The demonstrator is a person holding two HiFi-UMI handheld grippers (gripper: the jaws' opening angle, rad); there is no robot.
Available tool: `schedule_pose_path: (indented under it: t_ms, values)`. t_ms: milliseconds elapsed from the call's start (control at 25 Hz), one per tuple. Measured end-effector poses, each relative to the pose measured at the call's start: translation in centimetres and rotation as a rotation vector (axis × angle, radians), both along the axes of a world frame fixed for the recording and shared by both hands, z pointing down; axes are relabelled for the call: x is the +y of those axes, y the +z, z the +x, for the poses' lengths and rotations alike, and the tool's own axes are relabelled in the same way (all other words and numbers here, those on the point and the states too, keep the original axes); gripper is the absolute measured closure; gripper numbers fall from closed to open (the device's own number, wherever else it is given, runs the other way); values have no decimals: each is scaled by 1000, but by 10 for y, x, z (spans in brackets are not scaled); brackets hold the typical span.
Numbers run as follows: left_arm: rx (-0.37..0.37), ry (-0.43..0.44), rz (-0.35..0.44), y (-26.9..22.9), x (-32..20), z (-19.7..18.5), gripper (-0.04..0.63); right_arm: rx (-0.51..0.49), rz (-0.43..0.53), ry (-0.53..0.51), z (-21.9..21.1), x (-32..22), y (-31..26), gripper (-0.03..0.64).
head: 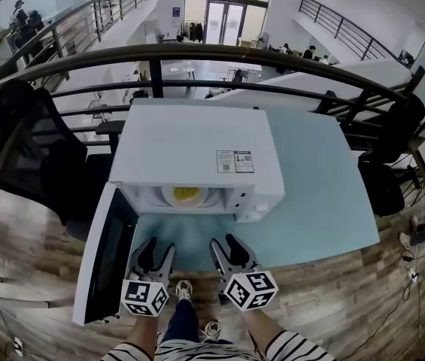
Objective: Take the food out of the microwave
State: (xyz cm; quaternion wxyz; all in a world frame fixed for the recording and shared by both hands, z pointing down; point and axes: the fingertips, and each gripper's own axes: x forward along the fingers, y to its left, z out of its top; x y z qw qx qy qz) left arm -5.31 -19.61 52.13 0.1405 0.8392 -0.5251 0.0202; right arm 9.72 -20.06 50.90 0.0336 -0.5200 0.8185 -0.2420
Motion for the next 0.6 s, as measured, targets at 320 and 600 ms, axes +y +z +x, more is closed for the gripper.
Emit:
schedule_pose_path:
  t_ms: [320,600]
  values:
    - [7,-5,-16,21,-45,2,402,25,-32,5,-5,-46,28,414]
    - [14,-7,-8,34,-80,3,402,28,-36,10,-14,-82,41,414]
